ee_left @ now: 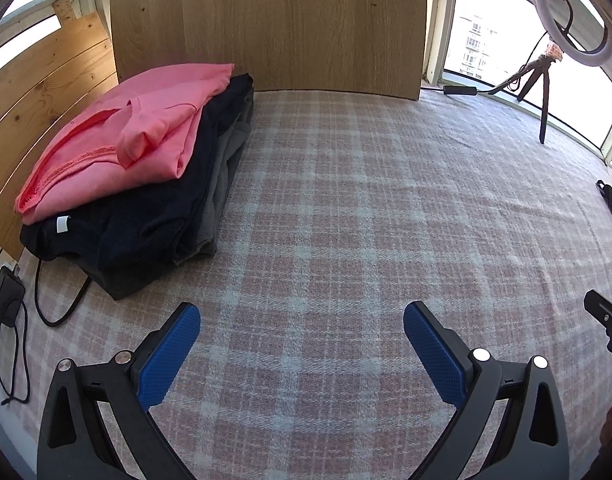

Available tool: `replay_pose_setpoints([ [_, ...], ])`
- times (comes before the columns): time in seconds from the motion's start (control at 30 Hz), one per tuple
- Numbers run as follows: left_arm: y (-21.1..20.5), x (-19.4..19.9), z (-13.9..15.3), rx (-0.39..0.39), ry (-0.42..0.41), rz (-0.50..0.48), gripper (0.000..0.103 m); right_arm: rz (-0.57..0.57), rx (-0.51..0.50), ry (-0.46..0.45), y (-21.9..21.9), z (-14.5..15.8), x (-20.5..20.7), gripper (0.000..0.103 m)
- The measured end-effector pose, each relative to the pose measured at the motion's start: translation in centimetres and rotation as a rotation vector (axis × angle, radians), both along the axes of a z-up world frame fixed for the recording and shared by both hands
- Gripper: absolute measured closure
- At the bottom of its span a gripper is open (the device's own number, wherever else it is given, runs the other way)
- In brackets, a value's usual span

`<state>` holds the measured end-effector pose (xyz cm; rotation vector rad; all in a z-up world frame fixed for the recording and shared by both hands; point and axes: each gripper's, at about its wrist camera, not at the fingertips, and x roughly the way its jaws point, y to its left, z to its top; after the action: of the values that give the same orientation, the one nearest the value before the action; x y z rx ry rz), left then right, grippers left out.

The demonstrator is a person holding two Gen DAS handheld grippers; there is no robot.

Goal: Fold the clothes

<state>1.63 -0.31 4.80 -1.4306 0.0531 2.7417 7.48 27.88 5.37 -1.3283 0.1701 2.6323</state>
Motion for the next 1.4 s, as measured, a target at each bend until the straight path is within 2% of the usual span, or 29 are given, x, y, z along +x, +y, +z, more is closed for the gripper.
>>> replay_pose_setpoints([
  [0.43, -1.1, 3.8, 11.6, 0.064, 0.178, -0.079, 0.001, -0.098, 0.039, 0.191, -0.2, 11.0, 5.9, 0.0],
  [0.67, 0.1, 5.7, 15.9, 0.087, 0.263, -0.177, 0.001, -0.185, 0.084, 0.263, 0.5, 14.5, 9.5, 0.0],
  [0.83, 1.9, 6.6, 17.3, 0.109, 0.284, -0.27, 0.001, -0.288, 0.116, 0.292, 2.0, 15.8, 12.4, 0.0],
  [1.03, 6.0, 7.2, 17.3, 0.146, 0.279, -0.397, 0.001, -0.424, 0.145, 0.299, 5.3, 16.1, 16.2, 0.0],
  [1.23, 11.5, 8.2, 17.0, 0.176, 0.254, -0.525, 0.001, -0.542, 0.195, 0.303, 10.1, 16.4, 20.3, 0.0],
  [1.4, 16.9, 9.0, 17.0, 0.192, 0.241, -0.612, 0.001, -0.619, 0.198, 0.31, 15.7, 16.8, 23.0, 0.0],
])
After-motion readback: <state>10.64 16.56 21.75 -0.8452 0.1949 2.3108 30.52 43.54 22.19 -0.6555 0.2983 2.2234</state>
